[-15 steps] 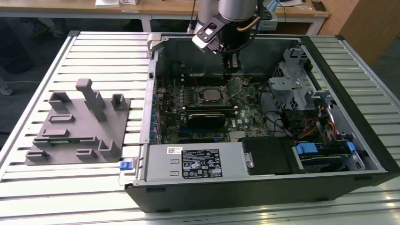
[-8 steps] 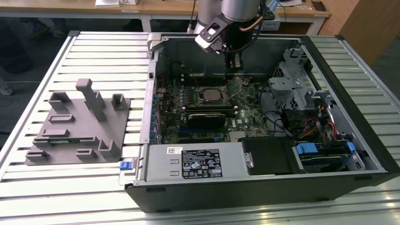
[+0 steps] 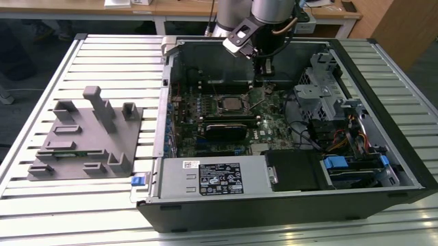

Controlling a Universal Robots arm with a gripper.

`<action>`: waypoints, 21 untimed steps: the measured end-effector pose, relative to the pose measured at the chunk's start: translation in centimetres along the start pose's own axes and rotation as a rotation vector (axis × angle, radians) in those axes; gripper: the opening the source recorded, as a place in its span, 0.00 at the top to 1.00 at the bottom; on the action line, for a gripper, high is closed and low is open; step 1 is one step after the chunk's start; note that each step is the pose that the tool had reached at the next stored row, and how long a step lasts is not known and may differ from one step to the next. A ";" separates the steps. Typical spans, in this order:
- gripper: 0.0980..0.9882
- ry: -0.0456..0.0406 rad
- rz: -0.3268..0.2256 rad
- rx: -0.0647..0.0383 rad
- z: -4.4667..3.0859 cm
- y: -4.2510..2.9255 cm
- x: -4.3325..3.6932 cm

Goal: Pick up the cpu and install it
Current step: 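Close the cpu cover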

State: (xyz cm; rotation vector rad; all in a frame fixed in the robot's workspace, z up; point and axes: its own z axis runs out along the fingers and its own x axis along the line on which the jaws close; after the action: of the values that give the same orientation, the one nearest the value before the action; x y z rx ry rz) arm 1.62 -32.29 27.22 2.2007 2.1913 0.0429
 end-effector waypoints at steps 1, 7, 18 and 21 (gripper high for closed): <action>0.99 0.0001 0.000 0.000 0.01 0.24 0.00; 0.99 -0.0001 0.001 0.000 0.06 1.42 0.01; 0.99 -0.0001 0.001 0.000 0.35 2.71 0.08; 0.99 0.0000 0.001 0.000 0.59 2.96 0.18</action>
State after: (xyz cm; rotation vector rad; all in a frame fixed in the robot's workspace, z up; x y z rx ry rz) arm 4.60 -32.13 26.76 2.2023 2.1897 0.0430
